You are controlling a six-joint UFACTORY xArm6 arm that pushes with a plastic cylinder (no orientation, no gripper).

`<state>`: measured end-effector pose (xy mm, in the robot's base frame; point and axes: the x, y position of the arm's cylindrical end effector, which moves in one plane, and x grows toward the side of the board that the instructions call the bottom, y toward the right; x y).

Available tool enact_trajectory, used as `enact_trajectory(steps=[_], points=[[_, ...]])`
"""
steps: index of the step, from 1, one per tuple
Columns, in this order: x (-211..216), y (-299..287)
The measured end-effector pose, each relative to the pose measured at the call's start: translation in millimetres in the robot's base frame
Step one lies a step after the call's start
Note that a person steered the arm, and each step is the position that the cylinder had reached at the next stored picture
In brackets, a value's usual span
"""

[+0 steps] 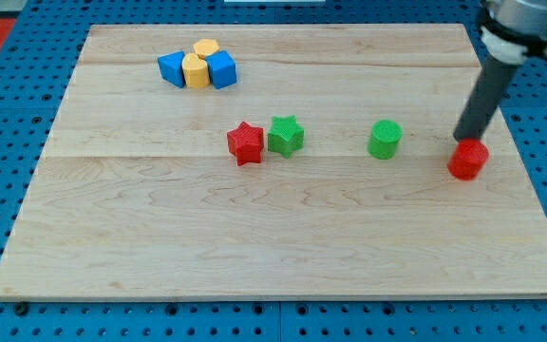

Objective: Place the red star left to the red circle

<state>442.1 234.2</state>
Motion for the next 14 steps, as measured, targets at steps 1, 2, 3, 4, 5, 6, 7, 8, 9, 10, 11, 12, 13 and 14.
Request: enact_trajectory(steps=[1, 2, 3, 4, 5, 6, 7, 8, 9, 10, 11, 12, 13, 14], points=[[61.4, 0.0], [58.7, -0.1], [1.2, -33.2], [-63.4, -64.8], [-119.1, -136.5], [-126.7, -233.5], [-94.0, -314.2], [-48.1, -280.4], [-10.6, -276.7], [13.5, -244.0], [55.8, -198.2], [30.2, -222.9], [73.2, -255.1], [120.5, -210.6]])
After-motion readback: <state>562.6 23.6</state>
